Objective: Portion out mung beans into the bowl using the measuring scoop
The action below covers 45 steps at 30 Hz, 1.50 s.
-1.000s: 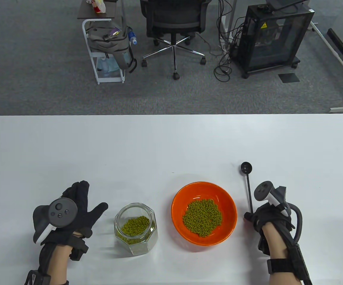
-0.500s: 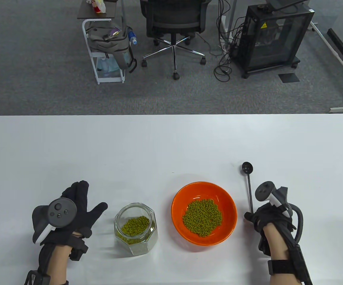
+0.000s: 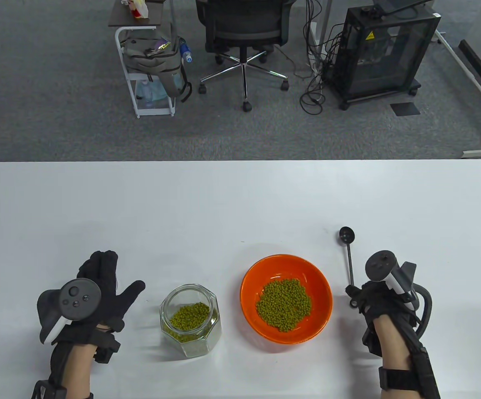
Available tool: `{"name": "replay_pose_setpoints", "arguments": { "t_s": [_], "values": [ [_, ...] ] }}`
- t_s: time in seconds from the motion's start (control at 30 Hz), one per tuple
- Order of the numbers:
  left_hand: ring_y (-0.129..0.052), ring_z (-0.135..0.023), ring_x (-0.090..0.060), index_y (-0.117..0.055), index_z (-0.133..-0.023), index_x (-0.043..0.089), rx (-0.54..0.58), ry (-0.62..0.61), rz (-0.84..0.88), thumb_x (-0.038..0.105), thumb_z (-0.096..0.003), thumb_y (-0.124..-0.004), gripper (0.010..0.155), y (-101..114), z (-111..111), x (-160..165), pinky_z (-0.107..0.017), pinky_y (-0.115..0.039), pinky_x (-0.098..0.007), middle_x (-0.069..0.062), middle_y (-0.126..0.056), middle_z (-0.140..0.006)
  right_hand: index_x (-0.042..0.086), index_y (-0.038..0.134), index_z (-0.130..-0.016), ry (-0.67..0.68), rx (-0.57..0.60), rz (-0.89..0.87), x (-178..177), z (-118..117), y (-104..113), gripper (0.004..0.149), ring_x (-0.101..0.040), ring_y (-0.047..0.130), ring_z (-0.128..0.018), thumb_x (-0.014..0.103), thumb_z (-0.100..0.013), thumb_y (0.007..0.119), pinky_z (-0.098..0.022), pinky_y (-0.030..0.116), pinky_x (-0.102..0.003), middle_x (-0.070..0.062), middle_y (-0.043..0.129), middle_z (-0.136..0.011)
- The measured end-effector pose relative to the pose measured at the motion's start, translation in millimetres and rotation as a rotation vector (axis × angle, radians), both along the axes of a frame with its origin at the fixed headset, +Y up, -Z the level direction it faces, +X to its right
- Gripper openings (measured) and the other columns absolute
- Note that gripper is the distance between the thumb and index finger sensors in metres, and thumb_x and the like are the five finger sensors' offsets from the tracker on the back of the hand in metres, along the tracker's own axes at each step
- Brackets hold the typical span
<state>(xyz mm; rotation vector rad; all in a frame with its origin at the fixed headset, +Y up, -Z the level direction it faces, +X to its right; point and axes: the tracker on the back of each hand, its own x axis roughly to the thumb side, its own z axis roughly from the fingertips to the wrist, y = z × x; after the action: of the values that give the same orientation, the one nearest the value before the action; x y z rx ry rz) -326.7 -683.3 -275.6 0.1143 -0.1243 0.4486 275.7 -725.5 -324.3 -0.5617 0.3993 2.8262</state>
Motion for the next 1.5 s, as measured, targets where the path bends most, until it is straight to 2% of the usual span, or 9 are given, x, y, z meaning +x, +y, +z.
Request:
{"name": "replay_pose_setpoints", "arguments": {
  "t_s": [0.13, 0.27, 0.4, 0.57, 0.67, 0.83, 1.1, 1.27, 1.5],
  "values": [
    [-0.041, -0.104, -0.062, -0.033, -0.113, 0.006, 0.010, 0.021, 0.008, 0.075, -0.0523, -0.067, 0.098, 2, 1, -7, -0.070, -0.046, -0.074, -0.029, -0.030, -0.117, 0.013, 0.098, -0.064, 0.006, 0.116, -0.007, -3, 3, 9, 0.054, -0.024, 0.104, -0.025, 0.058, -0.044, 0.077, -0.026, 0.089, -0.042, -0.011, 0.105, -0.049],
    [-0.041, -0.104, -0.062, -0.034, -0.113, 0.006, 0.015, 0.056, -0.010, 0.075, -0.0522, -0.068, 0.098, 2, 2, -14, -0.070, -0.046, -0.074, -0.029, -0.033, -0.116, 0.014, 0.096, -0.070, 0.021, 0.300, 0.009, -12, 8, 25, 0.054, -0.029, 0.104, -0.038, 0.058, -0.044, 0.077, -0.035, 0.087, -0.045, -0.012, 0.103, -0.061],
    [-0.040, -0.104, -0.063, -0.032, -0.113, 0.007, 0.000, 0.069, 0.011, 0.075, -0.0523, -0.068, 0.098, -1, 0, -18, -0.070, -0.046, -0.074, -0.030, -0.028, -0.117, 0.018, 0.088, -0.083, 0.043, 0.455, 0.012, -19, 16, 37, 0.059, -0.034, 0.099, -0.064, 0.060, -0.044, 0.074, -0.050, 0.081, -0.052, -0.013, 0.094, -0.084],
    [-0.039, -0.104, -0.063, -0.030, -0.113, 0.008, -0.008, 0.112, -0.038, 0.076, -0.0514, -0.069, 0.100, -4, -2, -23, -0.070, -0.045, -0.074, -0.030, -0.024, -0.117, 0.024, 0.071, -0.100, 0.085, 0.605, -0.015, -27, 24, 48, 0.068, -0.044, 0.079, -0.093, 0.063, -0.044, 0.070, -0.066, 0.065, -0.065, -0.015, 0.074, -0.106],
    [-0.044, -0.103, -0.061, -0.033, -0.113, 0.005, -0.018, 0.123, -0.034, 0.076, -0.0508, -0.071, 0.101, -6, -5, -27, -0.070, -0.047, -0.074, -0.030, -0.028, -0.116, 0.027, 0.058, -0.107, 0.145, 0.600, -0.027, -34, 26, 51, 0.075, -0.048, 0.062, -0.103, 0.066, -0.044, 0.067, -0.070, 0.052, -0.071, -0.015, 0.058, -0.115],
    [-0.048, -0.101, -0.059, -0.033, -0.113, 0.006, -0.060, 0.177, -0.055, 0.077, -0.0495, -0.075, 0.104, -15, -11, -39, -0.070, -0.049, -0.071, -0.030, -0.029, -0.115, 0.031, 0.044, -0.111, 0.212, 0.601, 0.002, -46, 29, 54, 0.082, -0.050, 0.036, -0.110, 0.070, -0.042, 0.063, -0.072, 0.033, -0.076, -0.012, 0.036, -0.122],
    [-0.049, -0.099, -0.056, -0.030, -0.113, 0.007, -0.148, 0.252, -0.109, 0.080, -0.0480, -0.076, 0.108, -32, -20, -50, -0.070, -0.048, -0.070, -0.030, -0.026, -0.115, 0.032, 0.038, -0.112, 0.225, 0.586, 0.011, -48, 30, 53, 0.086, -0.050, 0.028, -0.110, 0.072, -0.041, 0.063, -0.071, 0.028, -0.077, -0.011, 0.028, -0.123],
    [-0.052, -0.098, -0.053, -0.030, -0.114, 0.010, -0.240, 0.276, -0.134, 0.080, -0.0482, -0.076, 0.107, -46, -29, -56, -0.070, -0.050, -0.069, -0.021, -0.028, -0.117, 0.031, 0.037, -0.112, 0.216, 0.593, 0.011, -48, 30, 54, 0.086, -0.051, 0.029, -0.110, 0.071, -0.041, 0.063, -0.071, 0.028, -0.077, -0.011, 0.029, -0.123],
    [-0.057, -0.095, -0.051, -0.033, -0.113, 0.008, -0.344, 0.317, -0.188, 0.079, -0.0492, -0.076, 0.105, -61, -36, -57, -0.069, -0.053, -0.067, -0.024, -0.032, -0.114, 0.031, 0.036, -0.112, 0.217, 0.571, 0.005, -47, 28, 52, 0.087, -0.051, 0.030, -0.110, 0.071, -0.041, 0.064, -0.071, 0.029, -0.078, -0.012, 0.029, -0.123]
  ]
}}
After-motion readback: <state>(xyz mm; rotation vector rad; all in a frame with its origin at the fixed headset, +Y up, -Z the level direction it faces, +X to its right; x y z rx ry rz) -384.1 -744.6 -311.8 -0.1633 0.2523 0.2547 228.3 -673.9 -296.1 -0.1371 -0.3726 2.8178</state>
